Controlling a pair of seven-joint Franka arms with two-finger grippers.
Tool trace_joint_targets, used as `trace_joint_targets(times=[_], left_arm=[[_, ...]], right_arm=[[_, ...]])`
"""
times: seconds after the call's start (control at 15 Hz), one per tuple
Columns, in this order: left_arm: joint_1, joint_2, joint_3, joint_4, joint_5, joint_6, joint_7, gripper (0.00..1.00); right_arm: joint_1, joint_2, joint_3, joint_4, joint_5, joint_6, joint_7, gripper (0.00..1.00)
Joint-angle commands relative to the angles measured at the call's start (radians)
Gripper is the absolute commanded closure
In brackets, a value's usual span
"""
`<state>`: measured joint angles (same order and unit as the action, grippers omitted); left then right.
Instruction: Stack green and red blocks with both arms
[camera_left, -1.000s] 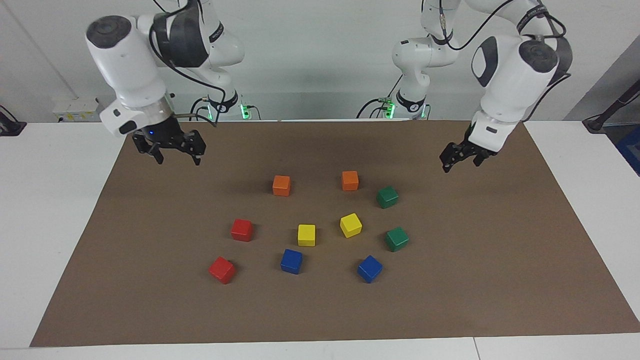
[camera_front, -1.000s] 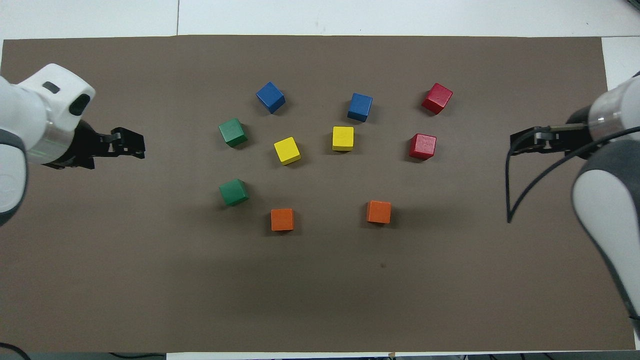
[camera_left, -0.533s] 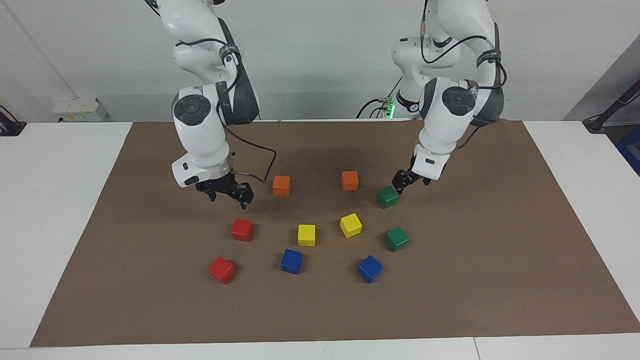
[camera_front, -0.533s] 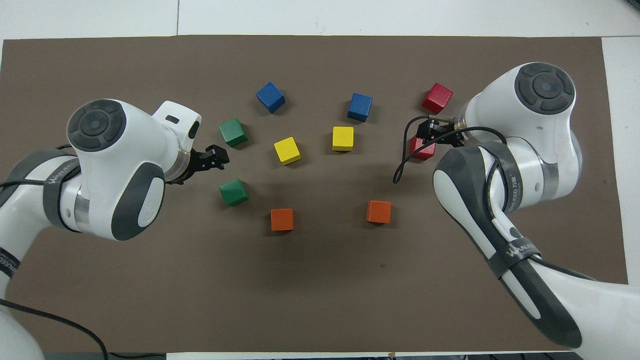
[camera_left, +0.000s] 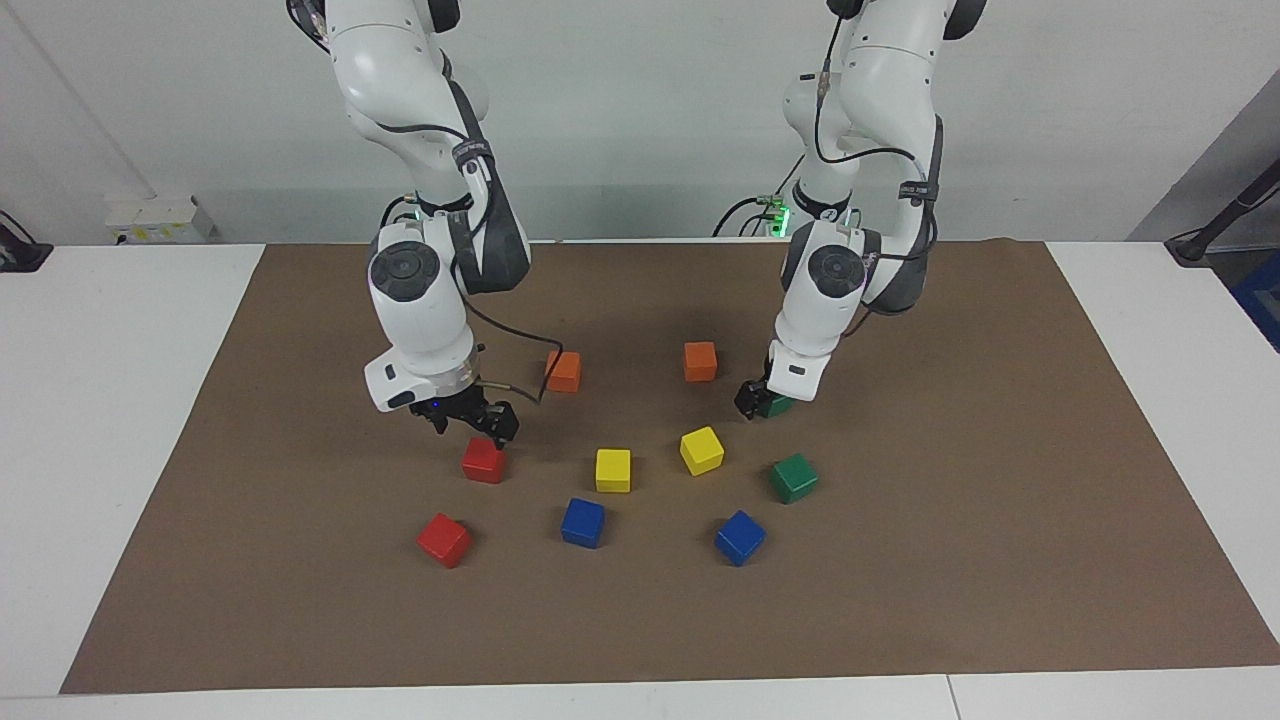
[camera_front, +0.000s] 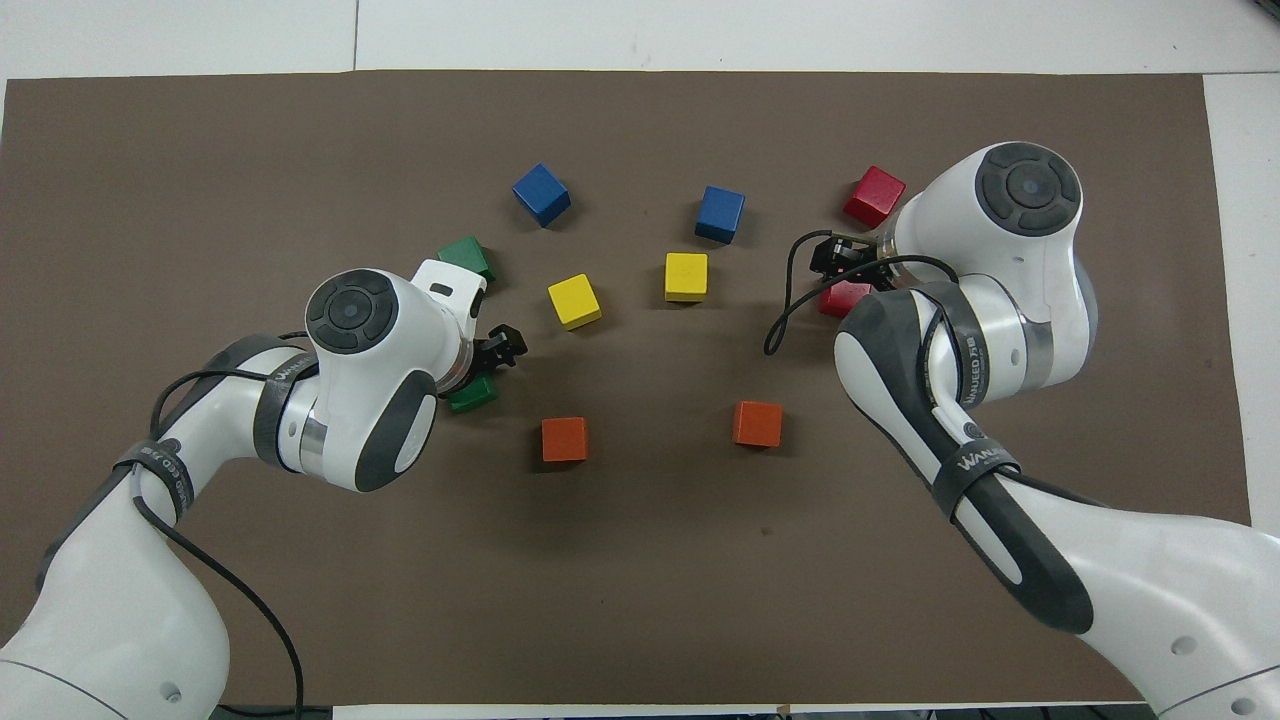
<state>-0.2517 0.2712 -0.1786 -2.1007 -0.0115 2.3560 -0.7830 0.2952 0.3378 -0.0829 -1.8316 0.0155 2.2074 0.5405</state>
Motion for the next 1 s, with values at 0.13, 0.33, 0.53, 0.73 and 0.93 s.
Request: trace_joint_targets(times=[0.13,0.33,0.53,0.73,0.93], left_arm=[[-0.027,-0.018,0.017,-0.019,0.002,-0.021,-0.012,0.53],[-0.037,-0.029,0.017,0.002,0.01,-0.13,-0.005,1.0],[0.033,-0.029,0.025,0.095,0.013,-0.249,0.139,1.0],[0.219,-0.015,0.024,0.156,0.016,-0.291,0.448,1.0],[0.351,0.012,0.024,0.159,0.016,-0.222,0.651,1.0]], right_arm=[[0.001,0.046,0.002,-0.006,0.011,0.055,0.013,0.01],[0.001,0.058,0.002,-0.014,0.011,0.081,0.01,0.01],[0.001,0.059,0.002,-0.046,0.011,0.115,0.007,0.03],[0.013,0.059,0.002,-0.083,0.011,0.155,0.004,0.09],[0.015,0.058,0.002,-0.086,0.011,0.157,0.003,0.48]])
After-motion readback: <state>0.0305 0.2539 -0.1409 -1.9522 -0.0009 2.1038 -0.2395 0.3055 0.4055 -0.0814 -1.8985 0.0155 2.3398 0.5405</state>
